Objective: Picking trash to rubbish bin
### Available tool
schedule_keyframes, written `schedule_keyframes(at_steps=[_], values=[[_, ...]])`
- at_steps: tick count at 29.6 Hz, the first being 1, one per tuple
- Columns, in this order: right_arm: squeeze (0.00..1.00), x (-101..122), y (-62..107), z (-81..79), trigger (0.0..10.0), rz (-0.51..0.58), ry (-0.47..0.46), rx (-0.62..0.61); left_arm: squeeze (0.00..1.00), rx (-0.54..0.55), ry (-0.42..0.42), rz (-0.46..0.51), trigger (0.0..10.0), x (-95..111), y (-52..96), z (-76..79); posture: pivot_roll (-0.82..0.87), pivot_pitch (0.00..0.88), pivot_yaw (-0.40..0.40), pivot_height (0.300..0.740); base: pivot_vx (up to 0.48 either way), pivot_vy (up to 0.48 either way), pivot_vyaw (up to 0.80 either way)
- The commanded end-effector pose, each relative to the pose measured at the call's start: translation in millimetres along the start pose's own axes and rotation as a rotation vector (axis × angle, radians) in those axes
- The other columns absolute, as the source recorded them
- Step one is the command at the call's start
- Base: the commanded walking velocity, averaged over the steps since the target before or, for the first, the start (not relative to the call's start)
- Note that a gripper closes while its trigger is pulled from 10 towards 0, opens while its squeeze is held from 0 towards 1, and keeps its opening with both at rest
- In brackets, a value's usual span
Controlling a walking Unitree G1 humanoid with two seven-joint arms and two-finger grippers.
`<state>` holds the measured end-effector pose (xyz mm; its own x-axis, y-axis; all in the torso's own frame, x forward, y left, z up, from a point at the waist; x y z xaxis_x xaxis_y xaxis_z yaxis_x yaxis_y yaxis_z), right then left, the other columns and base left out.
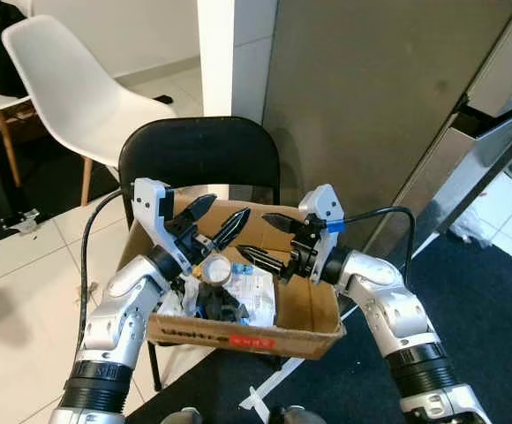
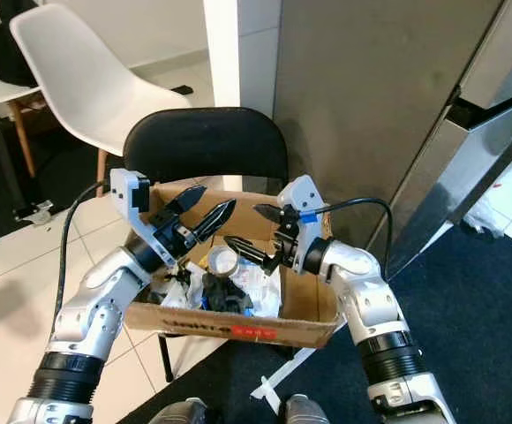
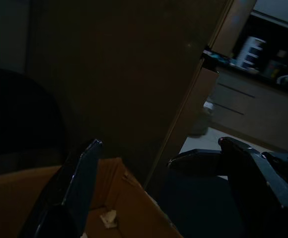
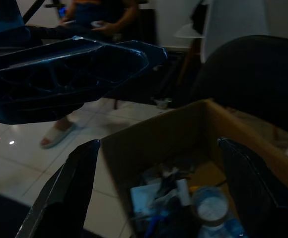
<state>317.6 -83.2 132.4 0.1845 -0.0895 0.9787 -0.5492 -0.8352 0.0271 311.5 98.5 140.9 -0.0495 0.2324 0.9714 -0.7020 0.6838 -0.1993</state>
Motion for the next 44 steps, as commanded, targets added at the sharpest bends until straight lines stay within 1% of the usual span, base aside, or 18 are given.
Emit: schedule_keyframes(at_steps=[1, 8, 17, 22, 23, 24, 25, 28, 31, 34, 35, 36, 38, 42, 44], values=[[0.0, 1.3, 3.0, 3.4, 10.0, 0.01, 0.002, -0.011, 0.0, -0.009, 0.014, -0.017, 10.0, -5.6, -1.0, 3.5, 0.02, 0.0, -0.015, 0.74, -0.398, 0.0, 0.0], [0.0, 4.8, 2.2, 5.7, 10.0, 0.043, -0.005, -0.024, 0.0, -0.01, 0.013, -0.021, 10.0, -7.5, -1.5, 3.2, 0.03, 0.0, -0.024, 0.74, -0.398, 0.0, 0.0], [0.0, 5.8, 0.3, 6.6, 10.0, 0.056, 0.001, -0.032, 0.0, -0.008, 0.015, -0.026, 10.0, -9.9, -1.4, 1.3, 0.03, 0.0, -0.027, 0.74, -0.384, 0.0, 0.0], [0.0, 7.1, 2.7, 7.1, 10.0, 0.066, -0.004, -0.021, 0.0, 0.004, 0.013, -0.022, 10.0, -9.8, -1.0, -1.0, 0.03, 0.0, -0.027, 0.74, -0.198, 0.0, 0.0], [0.0, 8.4, 6.6, 9.3, 10.0, 0.07, 0.006, -0.019, 0.0, 0.02, -0.001, -0.021, 10.0, -9.5, 0.2, -4.6, 0.03, 0.0, -0.027, 0.74, 0.0, 0.0, 0.71], [0.0, 8.4, 6.6, 9.3, 10.0, 0.07, 0.006, -0.019, 0.0, 0.02, -0.001, -0.021, 10.0, -9.5, 0.2, -4.6, 0.03, 0.0, -0.027, 0.74, 0.0, 0.0, 0.71], [0.0, 9.3, 10.0, 12.9, 10.0, 0.069, 0.017, -0.029, 0.0, 0.034, -0.014, -0.024, 10.0, -9.7, 2.2, -8.4, 0.03, 0.0, -0.026, 0.74, 0.0, 0.0, 0.73], [0.0, 10.6, 13.7, 15.5, 10.0, 0.071, 0.019, -0.032, 0.0, 0.046, -0.024, -0.034, 10.0, -11.6, 5.0, -12.0, 0.03, 0.0, -0.026, 0.74, 0.0, 0.0, 0.73], [0.0, 10.9, 16.8, 18.0, 10.0, 0.067, 0.028, -0.043, 0.0, 0.052, -0.042, -0.027, 10.0, -12.2, 7.1, -12.9, 0.03, 0.0, -0.026, 0.74, 0.0, 0.0, 0.73], [0.0, 8.0, 19.3, 18.7, 10.0, 0.058, 0.034, -0.048, 0.0, 0.063, -0.082, -0.022, 10.0, -15.0, 9.4, -12.4, 0.03, 0.0, -0.026, 0.74, 0.0, 0.0, 0.73], [0.0, 5.7, 19.3, 18.5, 10.0, 0.05, 0.038, -0.046, 0.0, 0.067, -0.112, -0.04, 10.0, -20.3, 11.0, -12.7, 0.03, 0.0, -0.028, 0.74, 0.0, 0.0, 0.73], [0.0, 3.6, 18.5, 18.0, 10.0, 0.045, 0.038, -0.043, 0.0, 0.07, -0.122, -0.045, 10.0, -24.0, 12.3, -13.1, 0.04, 0.0, -0.03, 0.74, 0.0, 0.0, 0.73], [0.0, -0.6, 15.0, 14.2, 10.0, 0.041, 0.03, -0.022, 0.0, 0.09, -0.102, -0.031, 10.0, -25.0, 13.5, -16.1, 0.04, 0.0, -0.03, 0.74, 0.0, 0.0, 0.73], [0.0, -2.8, 9.0, 7.7, 10.0, 0.041, 0.031, 0.013, 0.0, 0.099, -0.107, -0.028, 10.0, -23.6, 12.9, -18.8, 0.04, 0.0, -0.027, 0.74, 0.0, 0.0, 0.73], [0.0, -1.8, 7.5, 7.3, 10.0, 0.044, 0.033, 0.022, 0.0, 0.096, -0.105, -0.026, 10.0, -23.7, 12.3, -19.3, 0.04, 0.0, -0.025, 0.74, 0.0, 0.0, 0.73]])
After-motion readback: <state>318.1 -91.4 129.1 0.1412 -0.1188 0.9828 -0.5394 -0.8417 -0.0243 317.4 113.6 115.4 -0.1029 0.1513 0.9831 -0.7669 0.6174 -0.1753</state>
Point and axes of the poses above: a point about 5 cm out from each wrist's last joint towards the gripper, its own y axis pointing back from the gripper into the wrist, its own x axis along the axis of the wrist's last joint, z = x × y, the point moved 3 cm from there along -y, pointing out of the wrist towards the gripper, and after that the axes turned 10 degrees about -y, right-handed, at the moved point
